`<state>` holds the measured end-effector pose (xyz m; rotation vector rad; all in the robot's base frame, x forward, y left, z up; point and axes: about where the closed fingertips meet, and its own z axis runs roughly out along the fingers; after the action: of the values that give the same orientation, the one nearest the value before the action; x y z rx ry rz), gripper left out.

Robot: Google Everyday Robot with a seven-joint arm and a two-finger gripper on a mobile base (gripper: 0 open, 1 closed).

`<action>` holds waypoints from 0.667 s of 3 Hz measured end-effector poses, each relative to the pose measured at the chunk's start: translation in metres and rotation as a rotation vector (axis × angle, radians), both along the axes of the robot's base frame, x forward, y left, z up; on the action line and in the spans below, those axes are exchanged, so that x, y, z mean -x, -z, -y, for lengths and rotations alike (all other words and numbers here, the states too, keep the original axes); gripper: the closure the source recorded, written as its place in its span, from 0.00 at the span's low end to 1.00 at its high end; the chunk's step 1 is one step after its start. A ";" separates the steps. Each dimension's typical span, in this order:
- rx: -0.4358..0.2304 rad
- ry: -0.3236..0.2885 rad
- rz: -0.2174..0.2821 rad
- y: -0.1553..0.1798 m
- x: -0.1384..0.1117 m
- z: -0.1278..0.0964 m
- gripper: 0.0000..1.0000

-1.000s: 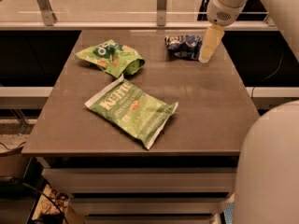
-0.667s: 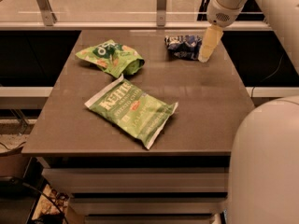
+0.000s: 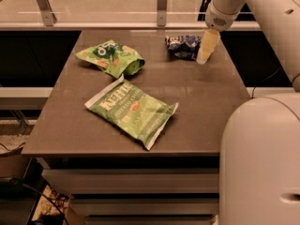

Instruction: Pick blue chip bag

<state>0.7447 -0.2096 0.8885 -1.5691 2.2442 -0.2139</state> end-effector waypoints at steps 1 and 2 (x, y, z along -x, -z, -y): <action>-0.007 0.012 -0.005 0.011 -0.008 0.002 0.00; -0.008 0.037 0.009 0.023 -0.017 0.005 0.00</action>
Offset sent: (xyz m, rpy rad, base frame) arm 0.0162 -0.0094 -0.0196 0.0203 -0.0020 -0.0401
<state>0.7621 -0.2148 0.8660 -1.5206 2.2656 -0.2218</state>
